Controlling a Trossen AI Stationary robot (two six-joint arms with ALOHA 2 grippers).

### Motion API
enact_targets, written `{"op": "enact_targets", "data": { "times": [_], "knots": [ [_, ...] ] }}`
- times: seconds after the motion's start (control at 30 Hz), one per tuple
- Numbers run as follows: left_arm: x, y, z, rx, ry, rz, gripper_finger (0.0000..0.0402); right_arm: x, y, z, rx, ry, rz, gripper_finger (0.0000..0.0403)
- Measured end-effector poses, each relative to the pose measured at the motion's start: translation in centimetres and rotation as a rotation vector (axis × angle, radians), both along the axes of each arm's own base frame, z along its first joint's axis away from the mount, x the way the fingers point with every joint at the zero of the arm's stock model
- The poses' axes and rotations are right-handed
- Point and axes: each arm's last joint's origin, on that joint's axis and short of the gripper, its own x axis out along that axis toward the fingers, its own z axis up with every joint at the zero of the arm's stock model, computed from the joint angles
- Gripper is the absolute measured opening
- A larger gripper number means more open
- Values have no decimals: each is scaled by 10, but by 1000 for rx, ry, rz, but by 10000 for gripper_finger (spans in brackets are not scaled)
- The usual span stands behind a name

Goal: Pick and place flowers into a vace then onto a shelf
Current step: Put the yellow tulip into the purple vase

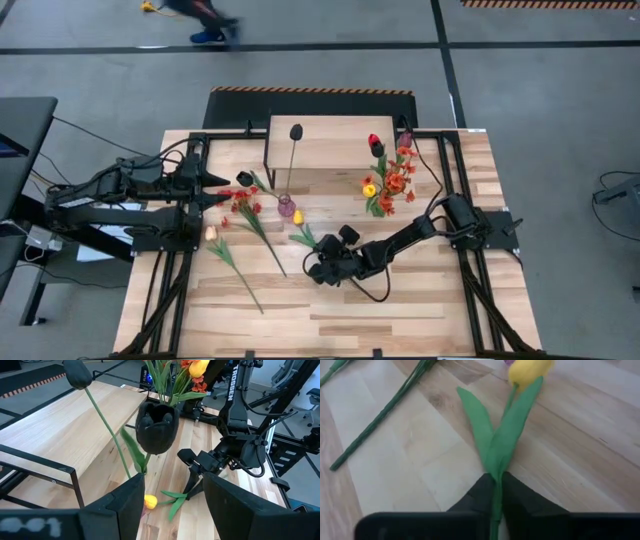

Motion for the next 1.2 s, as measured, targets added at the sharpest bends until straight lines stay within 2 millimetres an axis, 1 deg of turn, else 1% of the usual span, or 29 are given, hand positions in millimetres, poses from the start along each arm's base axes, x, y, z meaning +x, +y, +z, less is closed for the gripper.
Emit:
{"op": "enact_targets", "data": {
  "times": [0.13, 0.37, 0.53, 0.7, 1.2],
  "knots": [
    [0, 0, -1, -1, 12, 0, 193, 0, 0, 0, 21, -11, -18, 7],
    [-1, 0, -2, -2, 24, 0, 193, 0, 1, 0, 34, -19, -29, 15],
    [-1, 0, -3, -2, 29, 0, 193, 0, 1, 0, 33, -19, -29, 5],
    [-1, 0, -3, -2, 28, 0, 193, -1, 3, 0, 42, -27, -36, 6],
    [-1, 0, -3, -14, 26, 4, 193, -11, 27, 0, 65, -61, -32, 2]
  ]
}}
